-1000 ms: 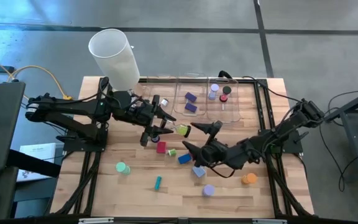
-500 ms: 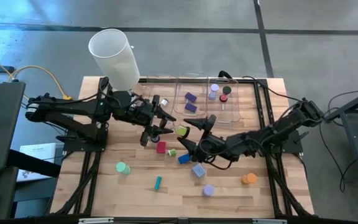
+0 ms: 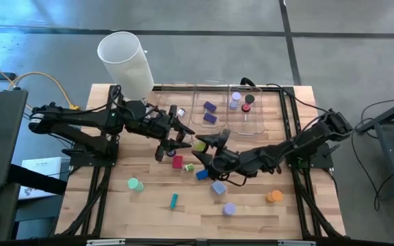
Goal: Pick & Place Office items
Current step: Put the green hourglass into the right transparent bin
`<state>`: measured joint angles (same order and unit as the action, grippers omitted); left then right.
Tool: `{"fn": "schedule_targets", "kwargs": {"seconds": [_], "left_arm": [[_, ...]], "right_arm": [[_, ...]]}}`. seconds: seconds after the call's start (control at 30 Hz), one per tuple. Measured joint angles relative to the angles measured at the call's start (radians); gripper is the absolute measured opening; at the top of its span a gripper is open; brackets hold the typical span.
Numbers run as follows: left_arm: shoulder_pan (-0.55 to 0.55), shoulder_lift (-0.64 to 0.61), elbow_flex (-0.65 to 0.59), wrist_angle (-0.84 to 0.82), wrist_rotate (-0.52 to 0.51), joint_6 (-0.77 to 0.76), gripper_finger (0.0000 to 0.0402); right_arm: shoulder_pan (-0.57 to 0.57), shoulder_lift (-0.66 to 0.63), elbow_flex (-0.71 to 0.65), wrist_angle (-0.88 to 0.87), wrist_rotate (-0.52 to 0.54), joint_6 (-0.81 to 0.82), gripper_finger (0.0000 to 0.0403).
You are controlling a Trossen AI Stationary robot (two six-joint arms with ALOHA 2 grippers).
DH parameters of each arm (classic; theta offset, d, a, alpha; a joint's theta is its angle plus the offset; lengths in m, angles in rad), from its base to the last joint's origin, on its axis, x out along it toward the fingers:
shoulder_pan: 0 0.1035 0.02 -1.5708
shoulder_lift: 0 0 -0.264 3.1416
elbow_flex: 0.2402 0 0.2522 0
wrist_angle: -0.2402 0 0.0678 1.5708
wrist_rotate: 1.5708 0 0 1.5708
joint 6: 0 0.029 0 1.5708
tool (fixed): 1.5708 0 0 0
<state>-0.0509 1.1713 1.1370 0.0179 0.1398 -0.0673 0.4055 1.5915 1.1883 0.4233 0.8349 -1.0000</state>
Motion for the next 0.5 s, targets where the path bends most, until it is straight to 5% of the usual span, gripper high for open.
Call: {"fn": "schedule_targets", "kwargs": {"seconds": [0.5], "left_arm": [[0.0,0.0,0.0,0.003,0.003,0.001,0.0195]], "right_arm": [[-0.015,0.02,0.002,0.119,0.039,-0.13,0.0263]]}}
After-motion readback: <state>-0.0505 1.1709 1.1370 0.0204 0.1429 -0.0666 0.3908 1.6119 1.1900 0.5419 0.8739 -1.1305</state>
